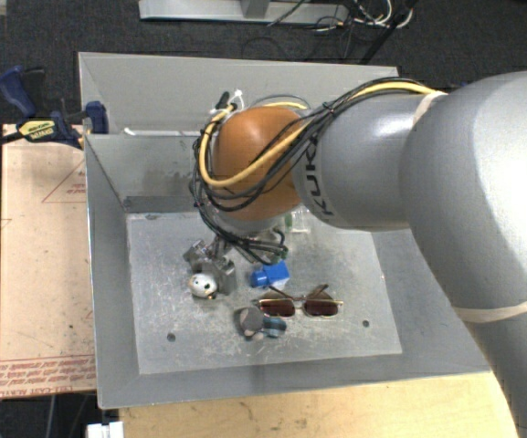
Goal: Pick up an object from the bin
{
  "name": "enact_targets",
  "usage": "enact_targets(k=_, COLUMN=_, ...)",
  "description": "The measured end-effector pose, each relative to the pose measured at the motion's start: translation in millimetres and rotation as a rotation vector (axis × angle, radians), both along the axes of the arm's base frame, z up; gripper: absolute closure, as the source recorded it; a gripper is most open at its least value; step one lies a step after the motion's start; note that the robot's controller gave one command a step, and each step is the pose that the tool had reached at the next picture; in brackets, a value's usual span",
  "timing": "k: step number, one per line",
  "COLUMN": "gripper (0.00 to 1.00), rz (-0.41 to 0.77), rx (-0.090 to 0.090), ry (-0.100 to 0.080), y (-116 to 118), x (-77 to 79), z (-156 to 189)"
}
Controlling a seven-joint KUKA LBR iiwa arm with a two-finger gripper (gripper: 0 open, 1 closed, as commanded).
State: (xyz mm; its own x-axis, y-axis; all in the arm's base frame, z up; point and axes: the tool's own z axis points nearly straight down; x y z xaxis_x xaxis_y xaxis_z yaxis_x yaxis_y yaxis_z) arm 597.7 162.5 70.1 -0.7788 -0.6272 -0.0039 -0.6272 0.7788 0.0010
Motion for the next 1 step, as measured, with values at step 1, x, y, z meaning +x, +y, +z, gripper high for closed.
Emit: enact_targets(k=1, gripper=1.0, rz=-0.001, rx=0.0, ry=0.0, y=-0.2, x=0.0, z=0.0)
